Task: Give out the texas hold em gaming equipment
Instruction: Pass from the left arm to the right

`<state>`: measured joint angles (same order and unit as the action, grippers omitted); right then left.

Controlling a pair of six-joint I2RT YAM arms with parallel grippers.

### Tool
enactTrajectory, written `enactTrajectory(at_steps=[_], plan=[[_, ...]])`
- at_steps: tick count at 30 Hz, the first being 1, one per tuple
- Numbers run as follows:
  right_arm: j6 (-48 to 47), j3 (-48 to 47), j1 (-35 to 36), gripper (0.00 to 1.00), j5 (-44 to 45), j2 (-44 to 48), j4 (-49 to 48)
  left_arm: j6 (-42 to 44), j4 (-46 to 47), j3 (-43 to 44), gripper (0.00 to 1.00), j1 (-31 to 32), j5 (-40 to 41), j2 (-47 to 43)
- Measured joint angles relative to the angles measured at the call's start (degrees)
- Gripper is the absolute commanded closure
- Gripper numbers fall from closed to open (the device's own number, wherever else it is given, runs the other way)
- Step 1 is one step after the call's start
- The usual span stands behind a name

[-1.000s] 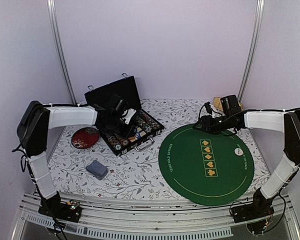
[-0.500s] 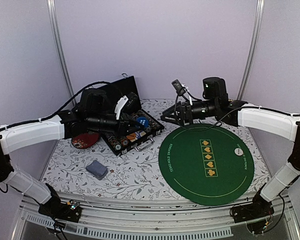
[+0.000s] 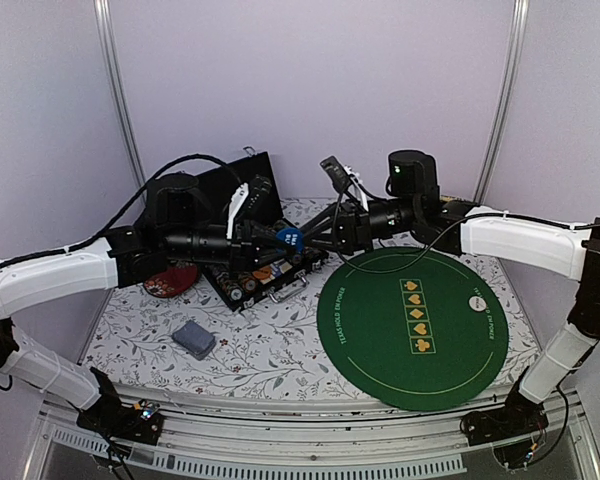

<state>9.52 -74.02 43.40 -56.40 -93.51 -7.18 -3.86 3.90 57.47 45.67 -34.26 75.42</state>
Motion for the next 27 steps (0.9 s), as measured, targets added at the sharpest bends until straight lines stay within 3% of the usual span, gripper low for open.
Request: enactTrajectory(at_steps=[5, 12, 13, 16, 18, 22, 27], plan=[[-0.1, 0.3, 0.2, 0.95, -0.4, -0.7, -0.5, 0.0, 0.1, 0.0, 1.0, 0.1, 0.3, 0.2], [-2.3, 0.4, 0.3, 0.99, -2.0, -1.0, -1.2, -2.2, 0.0, 0.0, 1.0, 0.1, 0.2, 0.6], [-2.6, 0.6, 0.3, 0.99, -2.1, -1.0, -1.3, -2.2, 0.0, 0.0, 0.94, 0.1, 0.1, 0.6], [-3.0, 1.0, 0.3, 0.99, -2.2, -1.0, -1.1, -1.9, -0.1, -0.3, 0.4, 0.2, 0.2, 0.6], [-2.9, 1.2, 0.2, 0.99, -1.9, -1.0, 0.9, -1.4, -0.1, -0.3, 0.22, 0.4, 0.7, 0.8], [-3.8, 1.3, -1.5, 0.99, 0.4, -1.0, 9.0, -0.7, -0.9, -0.3, 0.07, 0.5, 5.0, 0.7], [-4.2, 5.8, -6.3, 0.98, 5.1, 1.3, 22.8, -1.7, -3.1, -0.5, 0.04, -0.2, 12.5, 0.5]])
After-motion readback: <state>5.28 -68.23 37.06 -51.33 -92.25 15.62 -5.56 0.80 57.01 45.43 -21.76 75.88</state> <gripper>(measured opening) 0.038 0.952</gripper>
